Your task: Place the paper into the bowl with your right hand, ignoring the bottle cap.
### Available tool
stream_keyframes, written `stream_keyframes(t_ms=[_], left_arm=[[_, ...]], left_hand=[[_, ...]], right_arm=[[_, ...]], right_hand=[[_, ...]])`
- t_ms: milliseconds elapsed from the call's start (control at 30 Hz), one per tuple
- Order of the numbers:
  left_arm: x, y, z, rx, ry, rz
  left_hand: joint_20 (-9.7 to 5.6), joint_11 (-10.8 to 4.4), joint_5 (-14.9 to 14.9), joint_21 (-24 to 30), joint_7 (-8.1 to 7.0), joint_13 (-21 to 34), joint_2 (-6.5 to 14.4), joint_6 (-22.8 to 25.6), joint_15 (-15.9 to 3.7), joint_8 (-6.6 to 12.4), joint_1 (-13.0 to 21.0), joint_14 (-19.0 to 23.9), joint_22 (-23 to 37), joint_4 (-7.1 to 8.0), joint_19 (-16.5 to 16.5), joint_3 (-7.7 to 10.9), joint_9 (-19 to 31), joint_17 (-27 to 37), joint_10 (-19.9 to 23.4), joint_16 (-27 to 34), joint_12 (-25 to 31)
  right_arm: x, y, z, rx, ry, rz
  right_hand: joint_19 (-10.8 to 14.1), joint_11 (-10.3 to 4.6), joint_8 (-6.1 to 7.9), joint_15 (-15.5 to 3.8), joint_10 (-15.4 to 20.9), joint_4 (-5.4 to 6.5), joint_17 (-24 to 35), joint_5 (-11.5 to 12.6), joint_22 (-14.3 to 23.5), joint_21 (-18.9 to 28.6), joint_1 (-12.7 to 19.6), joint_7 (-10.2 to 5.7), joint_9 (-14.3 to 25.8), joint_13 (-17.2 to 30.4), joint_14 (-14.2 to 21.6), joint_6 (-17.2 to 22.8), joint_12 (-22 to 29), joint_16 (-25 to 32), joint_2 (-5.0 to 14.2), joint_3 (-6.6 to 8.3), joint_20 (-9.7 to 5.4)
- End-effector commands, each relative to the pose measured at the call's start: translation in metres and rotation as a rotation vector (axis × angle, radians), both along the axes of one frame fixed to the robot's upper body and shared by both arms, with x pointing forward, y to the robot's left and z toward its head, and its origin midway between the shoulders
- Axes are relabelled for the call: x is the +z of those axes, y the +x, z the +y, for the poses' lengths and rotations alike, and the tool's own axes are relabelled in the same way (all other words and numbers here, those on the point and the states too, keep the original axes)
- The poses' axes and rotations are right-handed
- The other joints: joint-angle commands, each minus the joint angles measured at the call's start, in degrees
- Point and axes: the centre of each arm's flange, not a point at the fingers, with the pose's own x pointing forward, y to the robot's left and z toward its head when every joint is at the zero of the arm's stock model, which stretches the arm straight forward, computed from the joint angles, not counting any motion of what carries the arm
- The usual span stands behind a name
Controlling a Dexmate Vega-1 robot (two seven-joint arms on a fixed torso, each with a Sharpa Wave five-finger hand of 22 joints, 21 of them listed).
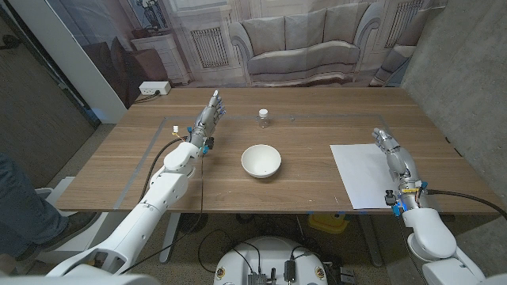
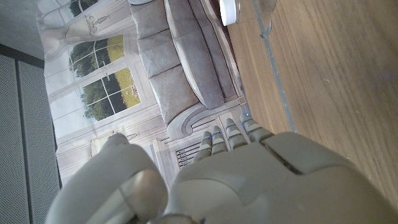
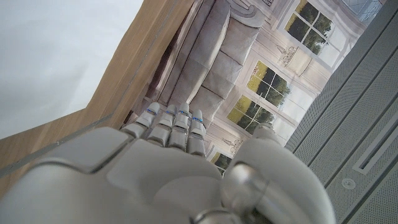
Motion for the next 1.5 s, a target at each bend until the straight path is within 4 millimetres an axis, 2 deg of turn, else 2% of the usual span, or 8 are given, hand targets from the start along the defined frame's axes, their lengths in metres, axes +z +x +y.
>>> stream_keyframes(t_ms=[33,300,1067,1500], left_arm=[[-0.001,0.002,0.000,-0.003,-0.005,0.001],[-0.001,0.002,0.003,0.000,-0.011,0.000],[-0.001,0.000,0.003,-0.003,-0.013,-0.007],[-0.008,-0.002,0.002,-0.005,-0.023,-0.005]], left_hand=[[-3.28,-0.28,0.36,-0.04,-0.10,0.15,0.34,0.45,0.29,-0.23,0.20,0.04,0.17,0.16,-0.43,-0.33,0.26,0.13,0.49,0.03,-0.11],[-3.27,-0.22,0.37,-0.05,-0.03,0.15,0.44,0.62,0.33,-0.20,0.24,-0.01,0.17,0.16,-0.44,-0.37,0.27,0.13,0.58,0.00,-0.10],[-3.22,-0.21,0.38,-0.06,-0.15,0.16,0.69,0.69,0.16,-0.29,0.40,-0.04,0.17,0.13,-0.46,-0.57,0.27,0.12,0.63,-0.03,-0.19],[-3.21,-0.25,0.37,-0.07,-0.13,0.16,0.82,0.71,0.19,-0.35,0.48,-0.03,0.17,0.11,-0.47,-0.73,0.27,0.12,0.69,-0.03,-0.22]], right_arm=[[0.002,-0.004,0.002,-0.059,-0.069,0.013],[0.004,-0.005,0.006,-0.122,-0.109,0.010],[0.001,-0.009,0.012,-0.253,-0.218,0.012],[0.003,-0.013,0.014,-0.310,-0.290,0.046]], right_hand=[[2.15,-0.39,-0.31,0.55,0.00,-0.78,-0.02,0.22,0.10,-0.22,0.57,-0.95,0.13,0.08,-0.47,0.05,-0.31,-0.20,0.27,0.14,-0.31],[2.35,-1.05,-0.43,0.76,-0.24,-1.18,-0.06,0.22,0.06,-0.69,1.00,-1.41,0.13,0.09,-1.42,-0.15,-0.49,-0.64,0.20,0.19,0.17],[2.62,-1.05,-0.49,0.26,-0.54,-1.68,-0.06,0.30,0.07,-1.54,1.41,-2.05,0.15,0.11,-2.63,-0.13,-0.74,-0.89,0.00,0.14,-0.38],[3.00,-1.01,-0.55,0.03,-0.64,-1.99,-0.07,0.38,0.08,-1.89,1.75,-1.87,0.15,0.11,-2.91,-0.26,-0.83,-0.88,-0.02,0.18,-0.49]])
